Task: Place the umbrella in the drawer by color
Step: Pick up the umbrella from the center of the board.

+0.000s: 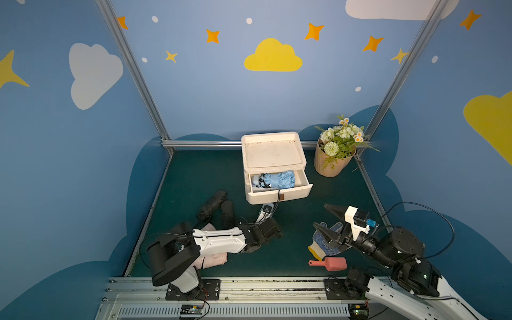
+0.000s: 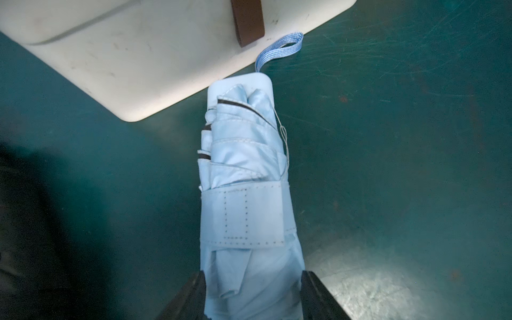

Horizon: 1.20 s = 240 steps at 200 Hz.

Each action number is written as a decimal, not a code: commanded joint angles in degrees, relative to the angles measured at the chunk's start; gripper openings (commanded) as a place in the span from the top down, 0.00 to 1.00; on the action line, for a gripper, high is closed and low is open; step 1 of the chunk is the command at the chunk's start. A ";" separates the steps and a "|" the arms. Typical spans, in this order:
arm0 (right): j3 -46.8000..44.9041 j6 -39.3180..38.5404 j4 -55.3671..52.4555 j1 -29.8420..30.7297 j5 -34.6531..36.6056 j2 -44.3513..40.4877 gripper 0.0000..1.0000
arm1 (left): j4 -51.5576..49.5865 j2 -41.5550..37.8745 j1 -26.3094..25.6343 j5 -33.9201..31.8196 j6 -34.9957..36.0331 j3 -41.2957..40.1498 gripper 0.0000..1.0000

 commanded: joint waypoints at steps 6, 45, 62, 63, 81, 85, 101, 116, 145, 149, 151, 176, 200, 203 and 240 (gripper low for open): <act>0.11 0.43 -1.20 0.12 0.83 -0.27 0.24 | -2.61 2.05 -0.44 -3.37 -0.58 2.48 0.45; 0.19 0.25 -1.46 0.06 0.84 -0.37 0.24 | -2.93 4.73 -0.44 -2.94 -1.97 3.26 0.62; 0.23 0.36 -1.57 0.12 0.84 -0.37 0.24 | -3.81 5.56 -0.45 -2.96 -2.53 3.76 0.68; 0.21 0.36 -1.57 0.13 0.84 -0.37 0.24 | -3.93 5.59 -0.45 -2.95 -2.50 3.78 0.69; 0.33 0.32 -1.46 0.13 0.90 -0.38 0.24 | -5.04 6.53 -0.43 -3.04 -2.58 4.38 0.81; 0.29 0.34 -1.48 0.10 0.93 -0.36 0.24 | -5.31 6.68 -0.44 -3.04 -2.57 4.52 0.85; 0.38 0.41 -1.47 0.11 0.93 -0.37 0.24 | -5.98 6.63 -0.44 -2.98 -2.74 4.84 0.97; 0.56 0.60 -1.71 0.13 0.92 -0.38 0.24 | -5.60 4.88 -0.58 -1.74 -1.76 4.91 0.98; 1.07 0.80 -2.48 0.13 1.52 -0.68 0.24 | -2.84 -2.06 -1.98 2.28 3.57 4.73 0.98; 1.08 0.90 -2.66 0.13 1.67 -0.69 0.24 | -2.23 -3.08 -2.20 3.05 4.74 4.55 0.98; 1.14 0.89 -2.70 0.11 1.77 -0.77 0.24 | -2.00 -3.82 -2.31 3.34 5.25 4.46 0.98; 1.23 1.37 -2.80 0.12 3.06 -1.62 0.25 | 1.00 -11.07 -3.31 9.13 13.01 3.43 0.98; 1.39 1.67 -2.89 0.13 4.84 -2.76 0.24 | 6.08 -16.53 -4.46 16.50 20.59 0.37 0.98; 1.39 1.66 -2.89 0.08 5.25 -2.88 0.24 | 6.33 -17.14 -4.48 17.33 21.11 0.20 0.98; 2.19 0.81 -3.00 0.07 10.02 -5.04 0.24 | 10.78 -24.30 -4.78 23.87 23.86 -2.71 0.98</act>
